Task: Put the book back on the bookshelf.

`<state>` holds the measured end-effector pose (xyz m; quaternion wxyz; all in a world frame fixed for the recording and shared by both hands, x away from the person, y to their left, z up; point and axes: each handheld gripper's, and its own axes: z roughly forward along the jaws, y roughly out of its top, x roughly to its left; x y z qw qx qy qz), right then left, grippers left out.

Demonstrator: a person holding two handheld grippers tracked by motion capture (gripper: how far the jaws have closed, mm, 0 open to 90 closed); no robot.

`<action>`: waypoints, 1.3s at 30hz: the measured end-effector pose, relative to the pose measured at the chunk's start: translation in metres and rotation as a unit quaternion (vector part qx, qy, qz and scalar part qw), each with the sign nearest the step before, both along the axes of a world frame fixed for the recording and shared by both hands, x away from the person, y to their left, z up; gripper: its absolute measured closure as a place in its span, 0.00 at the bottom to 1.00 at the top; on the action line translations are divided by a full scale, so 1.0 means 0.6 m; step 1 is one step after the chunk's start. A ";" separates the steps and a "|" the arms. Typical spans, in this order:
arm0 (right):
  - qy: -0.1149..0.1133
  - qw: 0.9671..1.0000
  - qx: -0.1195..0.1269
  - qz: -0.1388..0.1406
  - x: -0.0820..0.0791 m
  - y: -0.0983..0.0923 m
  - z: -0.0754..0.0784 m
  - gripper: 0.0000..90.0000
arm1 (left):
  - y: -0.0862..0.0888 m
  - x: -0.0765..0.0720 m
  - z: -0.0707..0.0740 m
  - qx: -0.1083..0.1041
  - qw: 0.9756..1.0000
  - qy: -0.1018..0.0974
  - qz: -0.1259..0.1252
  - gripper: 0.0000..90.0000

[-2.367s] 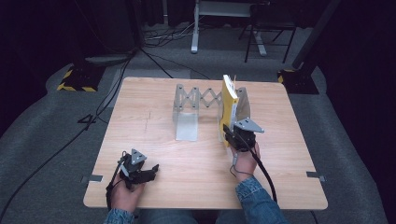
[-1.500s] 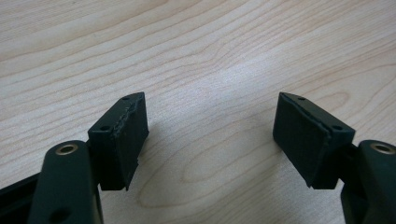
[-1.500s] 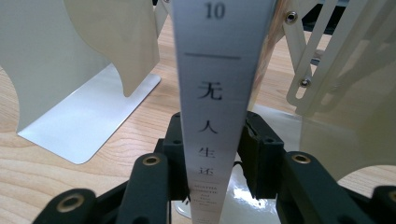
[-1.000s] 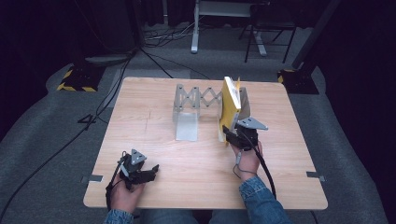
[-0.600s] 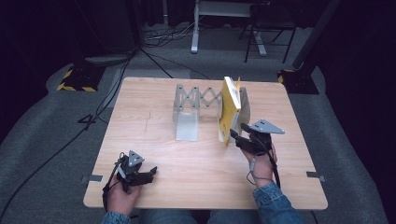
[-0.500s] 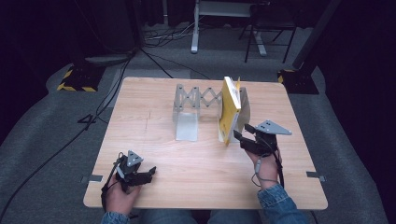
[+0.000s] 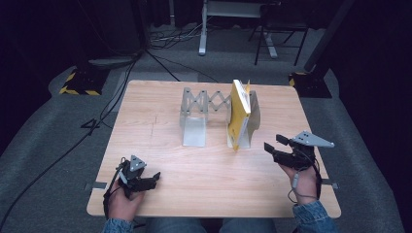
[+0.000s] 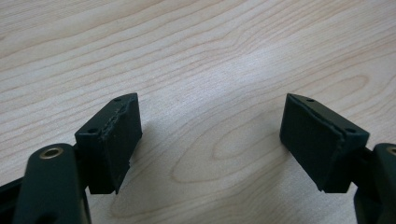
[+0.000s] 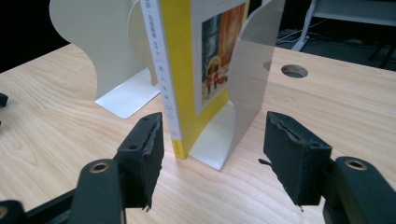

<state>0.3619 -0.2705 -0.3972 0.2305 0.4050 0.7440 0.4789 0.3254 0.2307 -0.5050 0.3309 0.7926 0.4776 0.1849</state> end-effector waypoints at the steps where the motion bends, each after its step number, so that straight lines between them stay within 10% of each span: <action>1: -0.001 1.000 0.001 0.002 -0.002 -0.006 -0.001 0.41 | 0.000 0.001 0.000 -0.001 1.000 -0.002 0.002 0.24; 21: 0.062 0.997 -0.012 -0.032 -0.018 -0.114 -0.090 0.34 | 0.001 0.004 -0.001 -0.004 1.000 0.001 0.012 0.23; 39: 0.110 0.989 -0.072 -0.071 -0.020 -0.116 -0.178 0.24 | 0.001 0.004 -0.001 -0.004 1.000 0.001 0.012 0.23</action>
